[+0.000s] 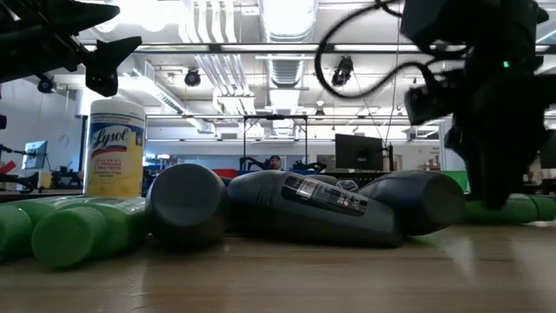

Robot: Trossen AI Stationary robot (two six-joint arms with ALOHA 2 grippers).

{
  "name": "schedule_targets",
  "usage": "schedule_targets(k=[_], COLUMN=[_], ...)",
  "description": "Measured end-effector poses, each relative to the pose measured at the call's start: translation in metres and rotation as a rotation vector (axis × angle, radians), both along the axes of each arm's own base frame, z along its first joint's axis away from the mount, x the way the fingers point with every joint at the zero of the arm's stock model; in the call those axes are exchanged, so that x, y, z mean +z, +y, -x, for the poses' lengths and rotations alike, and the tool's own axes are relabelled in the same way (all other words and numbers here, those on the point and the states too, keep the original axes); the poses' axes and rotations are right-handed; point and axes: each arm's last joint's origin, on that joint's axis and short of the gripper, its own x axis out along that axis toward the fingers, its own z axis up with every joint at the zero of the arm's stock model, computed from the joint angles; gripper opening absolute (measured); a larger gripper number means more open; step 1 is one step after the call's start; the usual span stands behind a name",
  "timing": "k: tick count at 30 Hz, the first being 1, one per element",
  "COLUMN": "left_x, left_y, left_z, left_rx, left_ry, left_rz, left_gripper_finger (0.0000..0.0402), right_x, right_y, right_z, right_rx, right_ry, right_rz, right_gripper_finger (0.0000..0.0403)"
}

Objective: Pick & Place Travel size toiletries
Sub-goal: Put the shampoo into the black basket

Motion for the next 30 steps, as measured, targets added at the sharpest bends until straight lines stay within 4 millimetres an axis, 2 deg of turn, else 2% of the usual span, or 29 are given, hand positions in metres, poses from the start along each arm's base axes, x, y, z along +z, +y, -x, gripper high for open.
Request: schedule_targets(k=[6,10,12,15,19,22,30], left_x=[0.0,0.0,0.0,0.0,0.0,0.0,0.0], left_y=[0.0,0.0,0.0,0.0,0.0,0.0,0.0], left_z=[0.0,0.0,0.0,0.0,0.0,0.0,0.0], left_rx=[0.0,0.0,0.0,0.0,0.0,0.0,0.0], left_ry=[0.001,0.001,0.0,0.0,0.0,0.0,0.0], left_rz=[0.0,0.0,0.0,0.0,0.0,0.0,0.0], left_gripper_finger=[0.0264,0.0264,0.0264,0.0264,0.0264,0.0264,0.0264], right_x=[0.051,0.086,0.091,0.085,0.054,0.038,0.019], right_y=[-0.002,-0.023,-0.033,-0.037,-0.029,-0.022,-0.019], right_z=[-0.015,-0.024,-0.023,-0.02,-0.008,-0.003,-0.011], right_rx=[-0.095,-0.198,-0.222,-0.203,-0.226,-0.285,-0.394], right_ry=[-0.205,-0.338,-0.326,-0.25,-0.094,-0.018,0.037], right_rz=[-0.04,-0.027,-0.026,-0.081,-0.158,-0.185,-0.146], right_gripper_finger=[0.0112,0.0076,0.0071,0.0079,0.0115,0.016,0.029])
